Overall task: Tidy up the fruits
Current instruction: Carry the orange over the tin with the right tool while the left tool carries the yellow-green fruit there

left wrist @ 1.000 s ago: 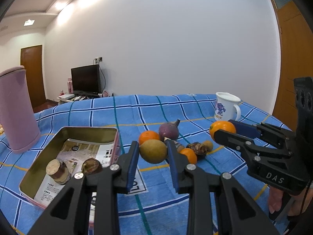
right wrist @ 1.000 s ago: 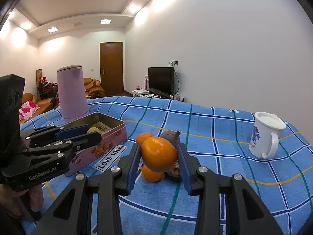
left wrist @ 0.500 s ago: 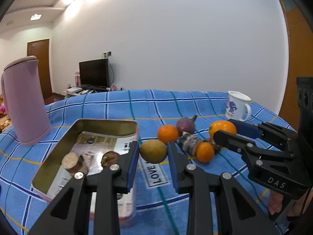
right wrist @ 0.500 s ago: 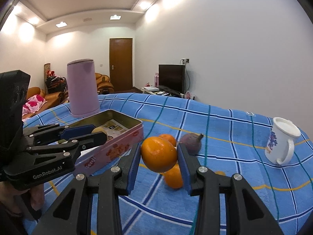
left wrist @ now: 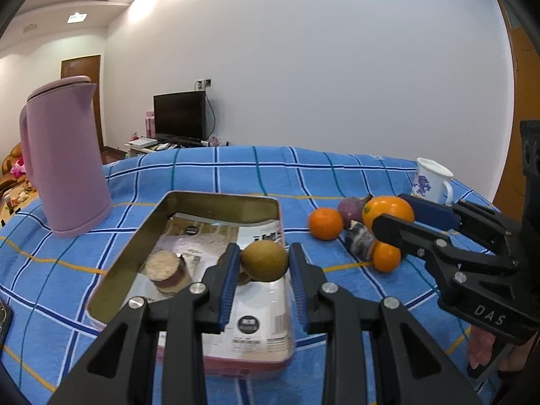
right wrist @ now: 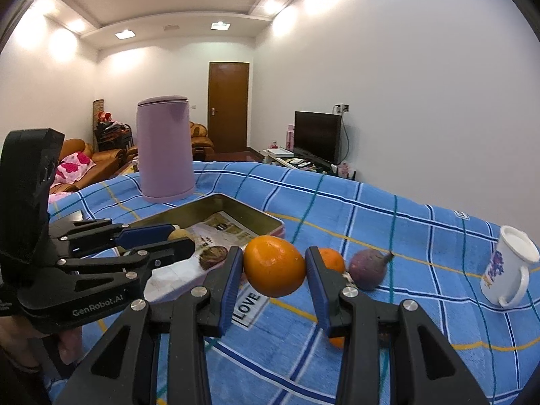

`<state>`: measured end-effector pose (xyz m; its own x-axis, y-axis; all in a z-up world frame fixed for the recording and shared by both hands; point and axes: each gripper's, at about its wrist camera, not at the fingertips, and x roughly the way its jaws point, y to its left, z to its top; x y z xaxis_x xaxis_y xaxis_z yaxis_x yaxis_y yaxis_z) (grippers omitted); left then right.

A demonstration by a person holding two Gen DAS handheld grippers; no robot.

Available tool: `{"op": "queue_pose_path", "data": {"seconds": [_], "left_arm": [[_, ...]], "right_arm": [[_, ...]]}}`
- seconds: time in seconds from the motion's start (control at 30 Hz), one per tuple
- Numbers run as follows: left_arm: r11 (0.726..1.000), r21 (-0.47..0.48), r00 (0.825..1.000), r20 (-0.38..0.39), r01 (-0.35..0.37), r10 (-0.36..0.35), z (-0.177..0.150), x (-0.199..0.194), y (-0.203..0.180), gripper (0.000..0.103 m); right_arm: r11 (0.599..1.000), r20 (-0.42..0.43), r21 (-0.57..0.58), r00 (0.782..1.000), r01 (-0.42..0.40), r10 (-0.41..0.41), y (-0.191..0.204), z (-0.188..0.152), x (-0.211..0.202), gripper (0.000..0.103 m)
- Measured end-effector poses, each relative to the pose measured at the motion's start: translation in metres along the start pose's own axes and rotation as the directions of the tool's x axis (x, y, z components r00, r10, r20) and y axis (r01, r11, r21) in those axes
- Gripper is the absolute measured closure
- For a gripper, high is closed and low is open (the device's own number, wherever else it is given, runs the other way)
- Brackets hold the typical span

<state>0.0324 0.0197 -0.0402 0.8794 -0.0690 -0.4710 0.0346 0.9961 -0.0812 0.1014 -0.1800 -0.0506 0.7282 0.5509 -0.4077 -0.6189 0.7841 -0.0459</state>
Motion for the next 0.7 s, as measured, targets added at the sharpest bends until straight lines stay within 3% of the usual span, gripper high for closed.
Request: {"op": "queue_pose_path", "data": {"seconds": [0.7], "left_arm": [[0.995, -0.038, 0.995, -0.041, -0.095, 0.093, 0.001, -0.003, 0.053, 0.072]], "right_arm": [[0.995, -0.019, -0.055, 0.996, -0.083, 0.082, 0.043, 0.022, 0.034, 0.063]]}}
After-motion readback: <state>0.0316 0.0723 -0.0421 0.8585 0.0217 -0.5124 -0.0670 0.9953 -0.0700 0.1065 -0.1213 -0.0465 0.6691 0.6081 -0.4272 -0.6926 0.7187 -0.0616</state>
